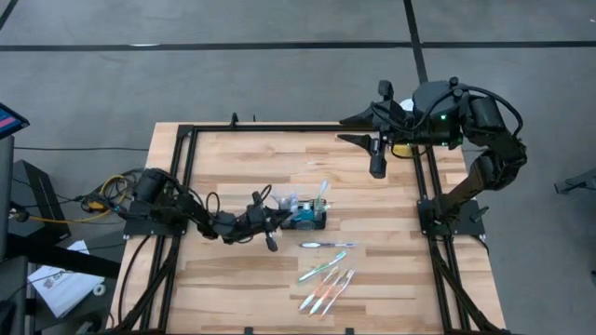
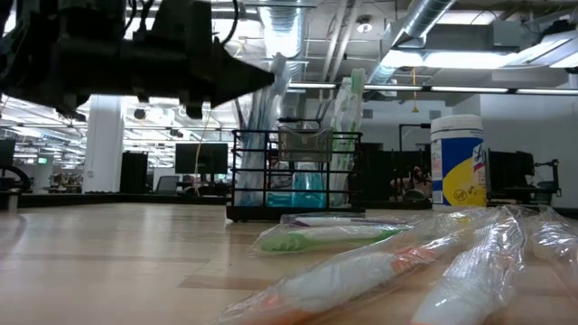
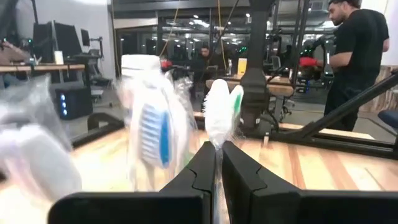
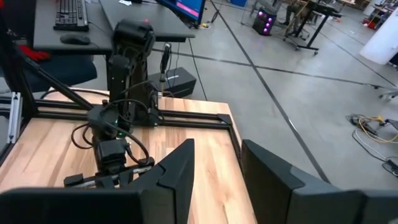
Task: Pick & Place toothbrushing station
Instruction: Put the blue toothbrush into the black wire organizer, then put the green toothbrush into the black wire organizer
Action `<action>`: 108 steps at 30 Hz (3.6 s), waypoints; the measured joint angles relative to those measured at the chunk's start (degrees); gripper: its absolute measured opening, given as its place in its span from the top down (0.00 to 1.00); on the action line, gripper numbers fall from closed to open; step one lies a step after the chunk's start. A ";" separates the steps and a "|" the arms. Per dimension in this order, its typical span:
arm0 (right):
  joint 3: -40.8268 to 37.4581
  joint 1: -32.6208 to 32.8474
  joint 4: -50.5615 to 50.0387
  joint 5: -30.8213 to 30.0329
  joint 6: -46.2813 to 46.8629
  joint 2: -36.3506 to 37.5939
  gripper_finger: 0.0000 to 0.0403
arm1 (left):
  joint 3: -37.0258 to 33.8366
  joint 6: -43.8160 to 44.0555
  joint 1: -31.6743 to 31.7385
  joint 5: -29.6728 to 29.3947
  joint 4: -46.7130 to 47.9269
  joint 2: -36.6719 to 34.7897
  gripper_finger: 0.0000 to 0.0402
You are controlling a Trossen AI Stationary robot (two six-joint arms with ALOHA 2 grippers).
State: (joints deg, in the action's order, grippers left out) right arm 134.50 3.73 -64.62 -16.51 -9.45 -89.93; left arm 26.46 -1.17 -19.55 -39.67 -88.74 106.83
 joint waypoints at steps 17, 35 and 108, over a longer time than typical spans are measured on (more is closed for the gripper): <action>0.00 0.00 -1.40 0.02 -0.20 0.00 0.70 | 0.00 9.50 -0.37 2.17 -1.12 2.21 0.70; 0.02 0.00 8.15 0.13 -2.95 2.31 0.70 | 0.35 2.93 -3.02 11.04 1.43 -25.69 0.40; -88.30 39.54 56.54 -29.83 132.56 -5.11 0.64 | 4.90 27.34 -0.77 15.58 43.98 -50.95 0.51</action>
State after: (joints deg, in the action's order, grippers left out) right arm 46.20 43.26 -8.08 -46.35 123.11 -95.04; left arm 31.35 26.18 -20.33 -24.09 -44.75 55.88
